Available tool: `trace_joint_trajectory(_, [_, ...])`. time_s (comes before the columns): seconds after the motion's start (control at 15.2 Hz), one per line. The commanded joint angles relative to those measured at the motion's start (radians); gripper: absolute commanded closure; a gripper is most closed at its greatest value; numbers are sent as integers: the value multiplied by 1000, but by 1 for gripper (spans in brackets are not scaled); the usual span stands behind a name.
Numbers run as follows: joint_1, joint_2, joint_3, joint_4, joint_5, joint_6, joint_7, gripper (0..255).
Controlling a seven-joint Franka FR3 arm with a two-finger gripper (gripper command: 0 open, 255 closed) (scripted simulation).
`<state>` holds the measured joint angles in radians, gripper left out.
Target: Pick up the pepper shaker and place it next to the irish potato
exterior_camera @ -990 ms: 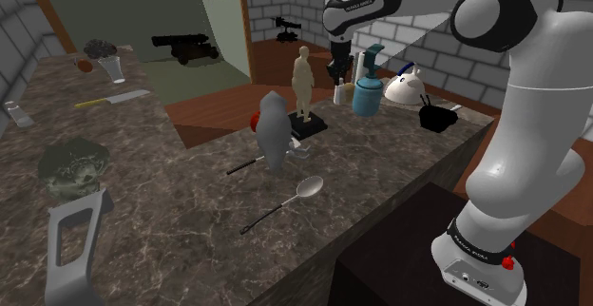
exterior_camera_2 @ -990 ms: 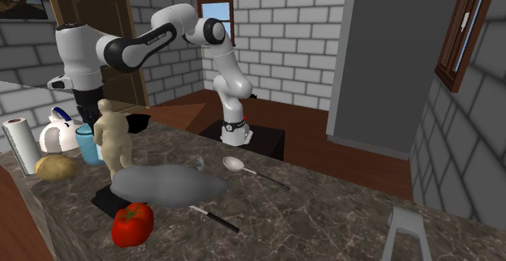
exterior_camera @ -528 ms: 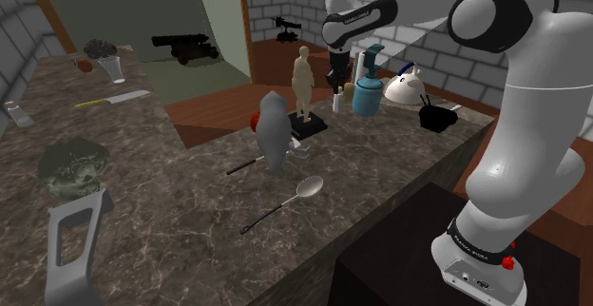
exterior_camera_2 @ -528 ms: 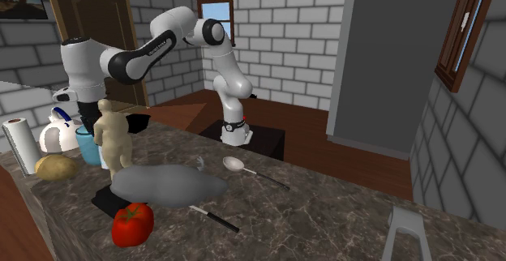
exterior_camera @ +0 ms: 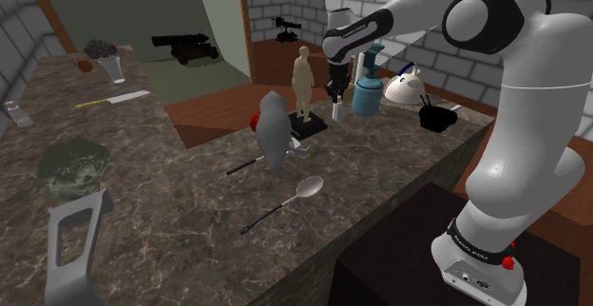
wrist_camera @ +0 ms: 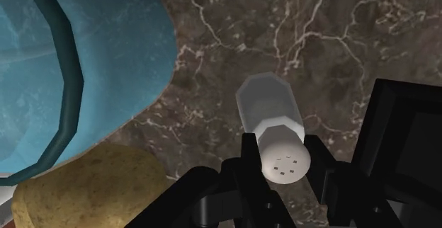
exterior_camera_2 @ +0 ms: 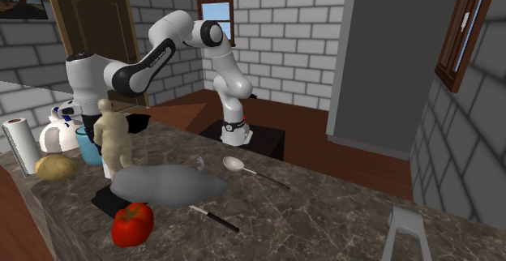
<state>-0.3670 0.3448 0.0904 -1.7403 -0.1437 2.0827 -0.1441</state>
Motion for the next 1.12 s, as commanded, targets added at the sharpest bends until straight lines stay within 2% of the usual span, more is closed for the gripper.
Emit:
trace_joint_trajectory(0.0, [0, 3, 0, -2, -1, 6, 1, 255])
trace_joint_trajectory(0.4, [0, 3, 0, -2, -1, 6, 1, 255])
trace_joint_trajectory(0.46, [0, 3, 0, -2, -1, 6, 1, 0])
trace_joint_trajectory(0.79, [0, 3, 0, -2, -1, 6, 1, 0])
trace_joint_trajectory(1.06, [5, -38, 6, 69, 9, -106, -6, 0])
